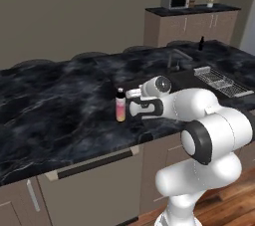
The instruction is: Place the large bottle from the dining counter next to the other large bottle outside the sink, and place the small bottle from the dining counter next to the other small bottle inside the sink.
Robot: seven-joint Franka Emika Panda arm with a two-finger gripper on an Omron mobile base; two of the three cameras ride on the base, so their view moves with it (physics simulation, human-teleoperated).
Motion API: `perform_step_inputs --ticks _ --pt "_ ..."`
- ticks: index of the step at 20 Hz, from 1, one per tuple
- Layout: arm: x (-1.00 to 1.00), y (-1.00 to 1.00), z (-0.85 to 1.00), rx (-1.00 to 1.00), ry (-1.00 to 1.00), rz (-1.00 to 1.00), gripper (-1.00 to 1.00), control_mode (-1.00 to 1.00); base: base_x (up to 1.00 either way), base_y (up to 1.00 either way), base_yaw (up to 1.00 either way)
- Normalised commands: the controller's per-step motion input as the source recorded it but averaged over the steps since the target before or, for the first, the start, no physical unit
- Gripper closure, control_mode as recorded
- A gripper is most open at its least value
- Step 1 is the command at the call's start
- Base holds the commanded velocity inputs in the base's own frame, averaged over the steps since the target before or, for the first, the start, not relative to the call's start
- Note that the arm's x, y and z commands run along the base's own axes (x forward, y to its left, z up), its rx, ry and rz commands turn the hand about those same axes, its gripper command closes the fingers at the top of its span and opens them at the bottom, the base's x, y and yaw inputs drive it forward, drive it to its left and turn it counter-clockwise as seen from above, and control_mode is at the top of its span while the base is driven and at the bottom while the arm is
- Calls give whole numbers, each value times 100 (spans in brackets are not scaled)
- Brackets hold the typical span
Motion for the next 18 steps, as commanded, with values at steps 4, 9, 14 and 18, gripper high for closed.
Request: perform_step_inputs --ticks 4,9,14,18 --pt "0 0 0 0 0 0 100 100 0 -34 0" --pt "0 0 0 0 0 0 100 100 0 -2 0" --pt "0 0 0 0 0 0 100 100 0 0 0" --pt "0 0 0 0 0 0 100 100 0 3 0"
